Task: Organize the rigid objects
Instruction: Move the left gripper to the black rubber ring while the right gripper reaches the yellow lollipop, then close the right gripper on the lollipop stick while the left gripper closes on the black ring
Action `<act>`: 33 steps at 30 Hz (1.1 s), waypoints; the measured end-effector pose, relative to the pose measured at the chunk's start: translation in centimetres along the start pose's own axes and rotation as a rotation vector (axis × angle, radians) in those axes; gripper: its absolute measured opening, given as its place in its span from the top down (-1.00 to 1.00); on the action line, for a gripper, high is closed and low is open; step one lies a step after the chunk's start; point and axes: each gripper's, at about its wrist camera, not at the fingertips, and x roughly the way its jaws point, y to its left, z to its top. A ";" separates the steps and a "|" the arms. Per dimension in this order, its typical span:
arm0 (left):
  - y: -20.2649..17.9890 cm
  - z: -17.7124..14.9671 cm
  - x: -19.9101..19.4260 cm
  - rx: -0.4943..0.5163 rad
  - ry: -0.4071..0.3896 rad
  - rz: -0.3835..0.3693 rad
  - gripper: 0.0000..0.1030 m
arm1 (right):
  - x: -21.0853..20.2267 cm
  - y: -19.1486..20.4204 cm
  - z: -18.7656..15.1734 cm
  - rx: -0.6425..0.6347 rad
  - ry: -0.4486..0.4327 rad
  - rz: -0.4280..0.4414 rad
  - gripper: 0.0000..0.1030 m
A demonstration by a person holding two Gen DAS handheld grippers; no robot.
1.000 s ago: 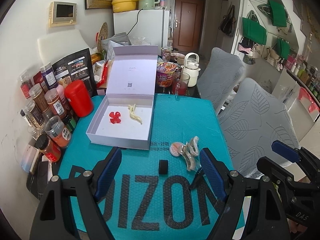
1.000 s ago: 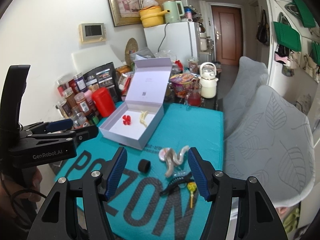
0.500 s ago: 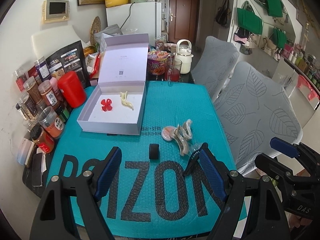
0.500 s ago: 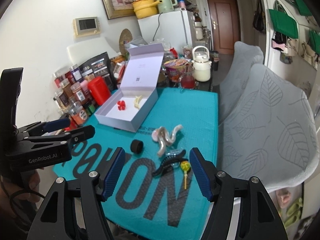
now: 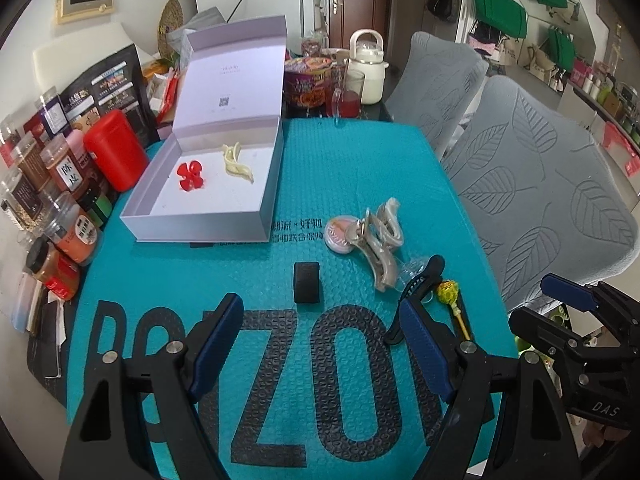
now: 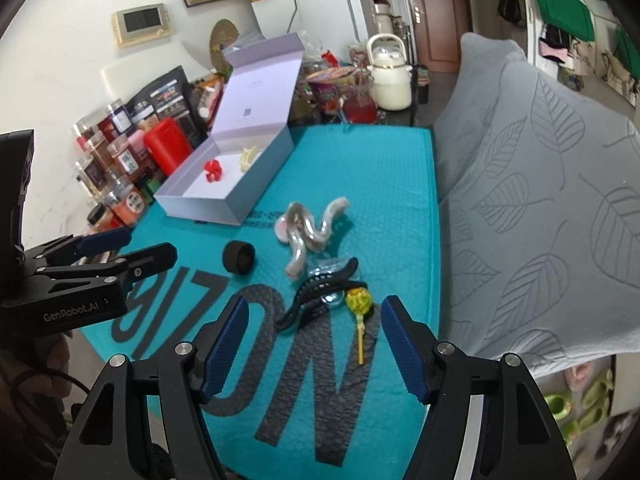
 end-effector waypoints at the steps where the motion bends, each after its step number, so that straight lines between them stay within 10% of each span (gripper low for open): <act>1: 0.1 0.0 0.6 0.000 0.008 -0.007 -0.56 | 0.6 -0.2 -0.1 0.002 0.010 -0.002 -0.35; 26: 1.4 1.1 12.0 0.025 0.087 -0.095 -0.52 | 11.0 -3.7 -0.3 0.063 0.152 -0.078 0.13; 33: 1.3 1.7 13.8 0.028 0.129 -0.114 -0.14 | 12.5 -3.9 -0.1 0.065 0.197 -0.079 0.39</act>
